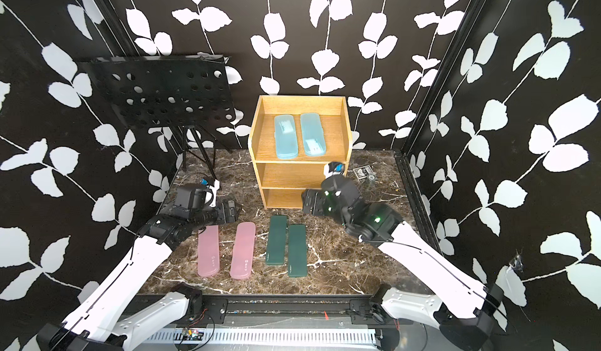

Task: Place the pencil cases on the shelf according to color
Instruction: Place the pencil case on the shelf, then pick up the pencil case from the center of the board.

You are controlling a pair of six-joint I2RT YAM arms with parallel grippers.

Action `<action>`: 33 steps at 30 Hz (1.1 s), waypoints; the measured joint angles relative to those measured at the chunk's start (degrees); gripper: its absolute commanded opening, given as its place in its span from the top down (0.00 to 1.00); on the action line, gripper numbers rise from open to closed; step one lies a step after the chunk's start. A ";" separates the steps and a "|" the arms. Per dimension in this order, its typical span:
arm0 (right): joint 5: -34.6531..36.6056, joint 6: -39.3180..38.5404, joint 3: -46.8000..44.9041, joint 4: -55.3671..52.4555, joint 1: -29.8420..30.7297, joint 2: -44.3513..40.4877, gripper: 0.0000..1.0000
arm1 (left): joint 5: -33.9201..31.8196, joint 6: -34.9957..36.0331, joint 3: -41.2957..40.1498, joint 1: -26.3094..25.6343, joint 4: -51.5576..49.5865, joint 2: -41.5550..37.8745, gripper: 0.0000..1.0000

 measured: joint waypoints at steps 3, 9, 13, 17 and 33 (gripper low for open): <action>0.79 3.37 -7.56 0.85 4.61 0.66 0.05 | -0.31 -0.72 -1.77 0.00 -1.33 -1.09 0.01; 2.45 8.87 -13.11 3.52 10.49 9.05 0.01 | -2.32 0.55 -2.23 0.00 -3.74 -2.23 0.01; 3.08 10.21 -13.05 5.79 13.16 17.09 0.01 | -3.61 2.86 -2.29 0.00 -5.22 -2.54 0.01; 3.08 10.67 -12.50 5.84 15.21 23.45 0.01 | -3.89 3.85 -2.89 0.00 -5.05 -3.76 0.01; 5.16 16.44 -11.10 4.39 18.08 31.45 0.01 | -3.87 4.24 -3.39 0.00 -5.05 -5.38 0.01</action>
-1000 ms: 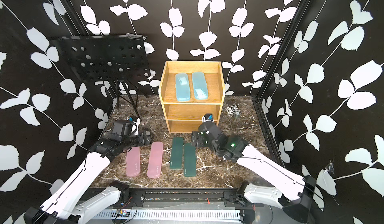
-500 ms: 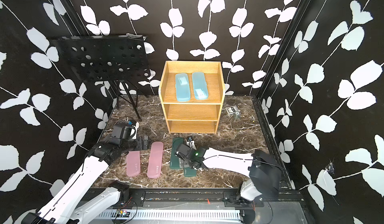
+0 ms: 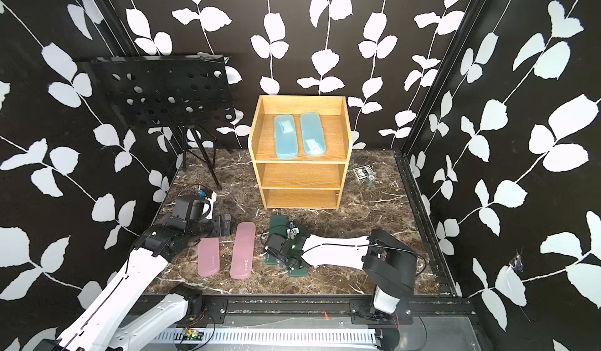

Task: Place the pencil cases on the shelf according to color
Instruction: Pick up the pencil case from the center of the board.

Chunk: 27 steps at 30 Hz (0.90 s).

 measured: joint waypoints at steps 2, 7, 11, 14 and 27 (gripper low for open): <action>0.35 0.39 -1.73 -0.09 0.00 -1.60 0.01 | 0.00 0.02 -0.02 0.00 0.02 -0.07 0.01; -0.15 -1.14 -7.23 0.57 0.00 -11.06 0.01 | 0.15 0.04 -0.11 0.00 0.02 -0.11 0.01; -2.75 -2.69 -11.10 2.47 0.00 -17.75 0.01 | 0.17 0.07 -0.13 0.00 0.04 -0.02 0.01; -4.11 -2.78 -11.69 2.67 0.44 -18.86 0.01 | 0.22 0.07 -0.13 0.00 0.04 0.04 0.01; -4.31 2.86 -9.18 1.05 4.98 -7.54 0.01 | 0.98 0.07 -0.37 0.00 0.44 0.04 0.01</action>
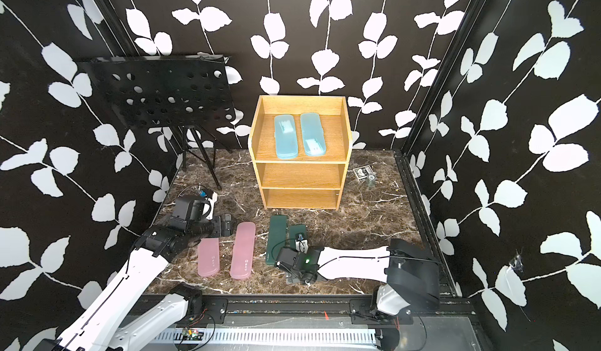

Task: Place the pencil cases on the shelf according to color
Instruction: Pick up the pencil case from the center of the board.

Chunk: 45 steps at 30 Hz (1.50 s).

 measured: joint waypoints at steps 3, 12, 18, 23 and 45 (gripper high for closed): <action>0.59 1.68 0.66 -0.55 1.07 2.36 0.01 | 0.13 0.00 -0.02 0.00 0.00 0.00 0.01; 1.05 6.36 -0.33 1.90 2.34 3.15 0.10 | 0.31 0.00 -0.04 0.00 0.02 0.00 0.01; 2.16 7.02 -2.71 5.09 2.95 2.80 0.32 | 0.31 0.00 -0.04 0.00 0.02 0.00 0.01; 3.61 7.26 -3.87 6.29 3.69 1.88 0.43 | 0.22 -0.07 -0.04 0.00 0.00 0.00 0.01; 18.67 3.50 -5.05 -10.10 9.51 -24.70 0.49 | -0.07 -0.24 -0.07 0.00 0.00 -1.29 0.01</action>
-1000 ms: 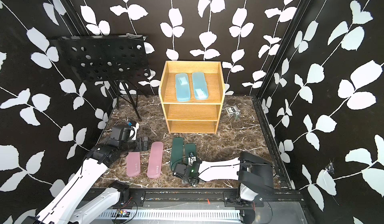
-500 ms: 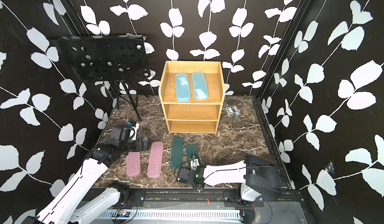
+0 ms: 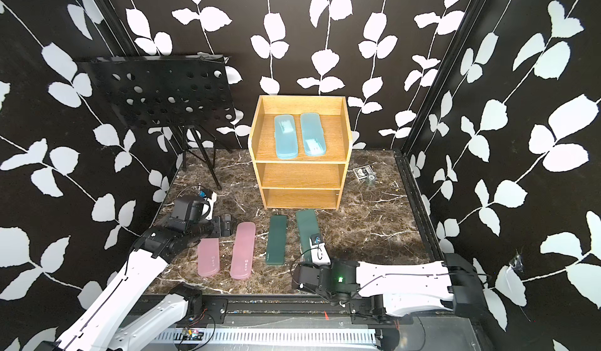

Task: Place the pencil cases on the shelf according to color
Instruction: Pick up the pencil case from the center of the board, then place the pencil case on the shelf.

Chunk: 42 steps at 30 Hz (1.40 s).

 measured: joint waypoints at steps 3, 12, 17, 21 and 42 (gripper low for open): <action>1.27 -2.23 2.93 -2.08 -1.38 -1.55 0.49 | -0.13 0.00 -0.02 0.00 0.02 -0.87 0.01; -3.21 -14.80 10.54 -1.14 -16.35 -0.17 0.48 | 0.59 -1.14 0.09 0.00 0.44 1.05 0.01; -10.16 -22.29 17.55 3.13 -28.02 7.96 0.49 | 2.86 -3.28 2.45 0.00 3.28 4.63 0.01; -14.36 -26.23 24.90 5.73 -34.16 17.59 0.49 | 4.46 -4.37 5.90 0.00 5.68 8.37 0.01; -22.75 -28.44 30.75 11.91 -41.03 24.00 0.08 | 9.42 -6.88 5.49 0.00 10.58 14.78 0.01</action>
